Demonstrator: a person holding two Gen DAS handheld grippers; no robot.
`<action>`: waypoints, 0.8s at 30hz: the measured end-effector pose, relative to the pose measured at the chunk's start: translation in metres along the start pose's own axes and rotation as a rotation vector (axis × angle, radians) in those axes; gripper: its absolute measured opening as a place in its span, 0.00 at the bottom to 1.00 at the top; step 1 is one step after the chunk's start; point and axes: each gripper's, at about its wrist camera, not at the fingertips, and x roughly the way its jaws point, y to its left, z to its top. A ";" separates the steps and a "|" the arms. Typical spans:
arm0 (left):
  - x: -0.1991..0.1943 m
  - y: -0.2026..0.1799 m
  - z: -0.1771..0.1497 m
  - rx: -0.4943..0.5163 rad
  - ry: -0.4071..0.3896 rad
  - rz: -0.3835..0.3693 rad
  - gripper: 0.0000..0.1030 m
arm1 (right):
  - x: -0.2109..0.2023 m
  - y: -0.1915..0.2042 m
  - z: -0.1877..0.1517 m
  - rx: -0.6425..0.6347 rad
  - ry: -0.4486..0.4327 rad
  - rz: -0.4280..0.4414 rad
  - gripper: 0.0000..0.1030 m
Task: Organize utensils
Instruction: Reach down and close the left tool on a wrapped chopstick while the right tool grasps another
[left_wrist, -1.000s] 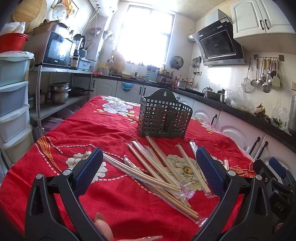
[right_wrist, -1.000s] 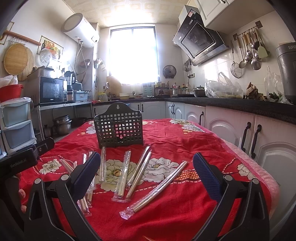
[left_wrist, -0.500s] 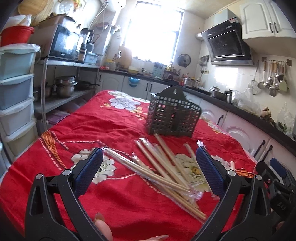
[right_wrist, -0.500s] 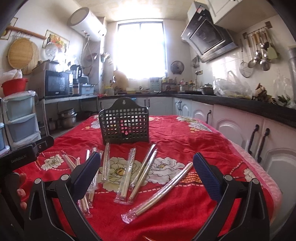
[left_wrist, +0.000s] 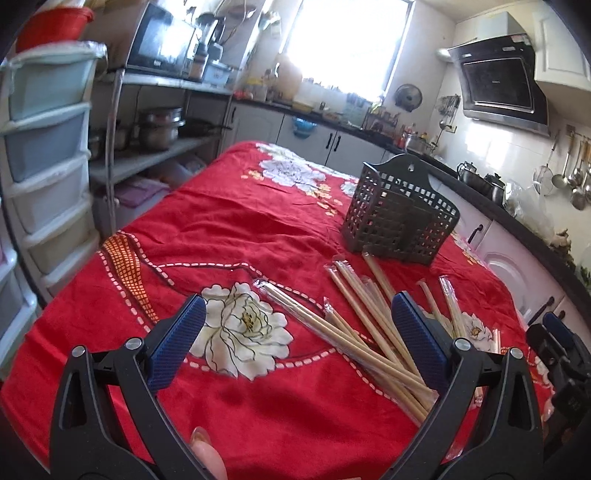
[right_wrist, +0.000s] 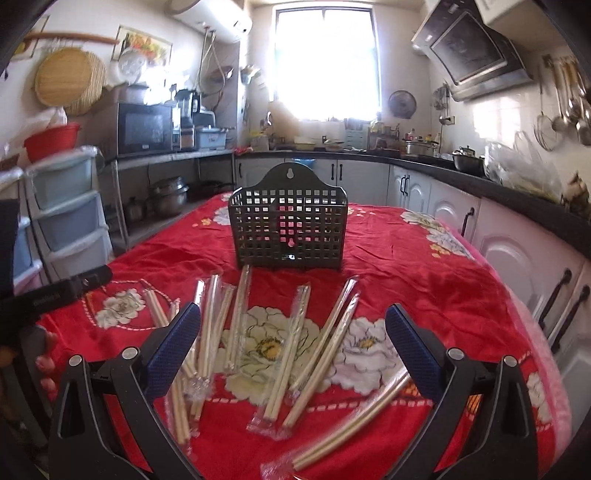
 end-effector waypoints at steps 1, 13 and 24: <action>0.002 0.002 0.003 -0.002 0.012 -0.005 0.90 | 0.004 0.000 0.004 -0.007 0.007 0.009 0.94; 0.055 0.010 0.018 -0.095 0.286 -0.099 0.80 | 0.075 -0.027 0.033 -0.026 0.172 0.010 0.94; 0.085 0.021 0.003 -0.225 0.451 -0.159 0.62 | 0.145 -0.069 0.040 0.083 0.352 0.077 0.94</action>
